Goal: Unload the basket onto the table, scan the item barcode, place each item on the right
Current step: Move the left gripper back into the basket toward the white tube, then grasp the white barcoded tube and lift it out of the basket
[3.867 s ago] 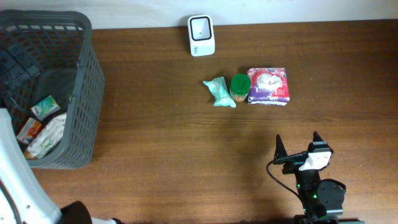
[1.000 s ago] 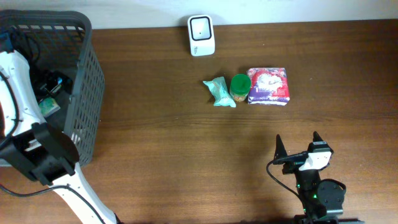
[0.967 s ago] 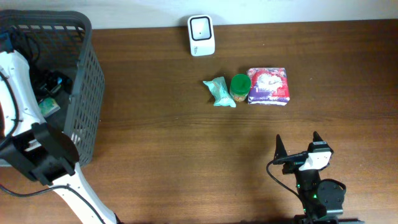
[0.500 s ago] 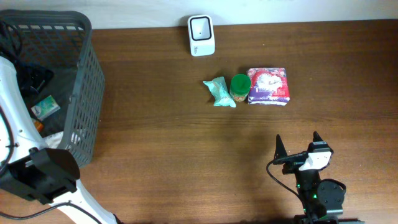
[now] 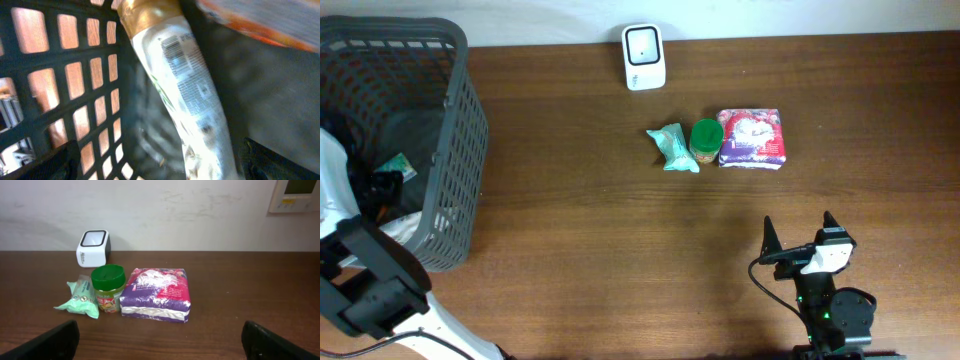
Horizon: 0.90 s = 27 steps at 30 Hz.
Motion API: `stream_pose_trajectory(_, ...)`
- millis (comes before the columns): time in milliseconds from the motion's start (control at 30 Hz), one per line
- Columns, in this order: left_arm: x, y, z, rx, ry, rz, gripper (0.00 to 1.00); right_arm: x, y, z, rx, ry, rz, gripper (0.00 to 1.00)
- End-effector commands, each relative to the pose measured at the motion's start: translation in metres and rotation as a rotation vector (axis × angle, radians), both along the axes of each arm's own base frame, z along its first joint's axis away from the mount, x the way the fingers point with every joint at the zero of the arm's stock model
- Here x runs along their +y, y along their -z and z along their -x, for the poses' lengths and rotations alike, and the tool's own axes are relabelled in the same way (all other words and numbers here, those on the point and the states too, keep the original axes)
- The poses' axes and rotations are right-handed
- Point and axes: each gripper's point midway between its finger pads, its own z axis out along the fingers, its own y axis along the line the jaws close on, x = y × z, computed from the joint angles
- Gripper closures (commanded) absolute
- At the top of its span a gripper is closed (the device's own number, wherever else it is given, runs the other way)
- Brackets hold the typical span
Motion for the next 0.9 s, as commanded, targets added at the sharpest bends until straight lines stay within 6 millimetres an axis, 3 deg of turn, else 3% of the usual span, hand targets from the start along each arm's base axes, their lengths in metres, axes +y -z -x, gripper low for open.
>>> stream_pose_trajectory(0,-0.004,0.028,0.005,-0.027,-0.064,0.055,0.01,0.0,0.003,0.0,0.006,0.001,-0.003,0.01)
stream_pose_trajectory(267,-0.01,0.076,-0.004,-0.083,0.001,0.063,0.0,0.0,0.003,0.0,0.006,0.001,-0.003,0.01)
stream_pose_trajectory(367,-0.009,0.084,-0.005,-0.094,0.002,0.054,0.34,0.0,0.003,0.0,0.006,0.001,-0.003,0.01)
stream_pose_trajectory(467,-0.009,0.087,-0.005,-0.098,0.002,0.052,0.51,0.0,0.003,0.0,0.006,0.001,-0.003,0.01)
stream_pose_trajectory(600,-0.009,0.087,-0.005,-0.097,0.003,0.052,0.55,0.0,0.003,0.0,0.006,0.001,-0.003,0.01)
stream_pose_trajectory(667,-0.009,0.088,-0.004,-0.094,0.004,0.054,0.67,0.0,0.003,0.0,0.006,0.001,-0.003,0.01)
stream_pose_trajectory(700,-0.01,0.088,-0.003,-0.088,0.029,0.062,0.84,0.0,0.003,0.0,0.006,0.001,-0.003,0.02)
stream_pose_trajectory(733,-0.011,0.088,-0.002,-0.083,0.038,0.067,0.92,0.0,0.003,0.0,0.006,0.001,-0.003,0.01)
stream_pose_trajectory(800,-0.015,0.088,-0.001,-0.081,0.051,0.092,1.0,0.0,0.003,0.0,0.006,0.001,-0.003,0.01)
stream_pose_trajectory(867,-0.023,0.087,-0.001,-0.088,0.049,0.134,1.0,0.0,0.003,0.0,0.006,0.001,-0.003,0.01)
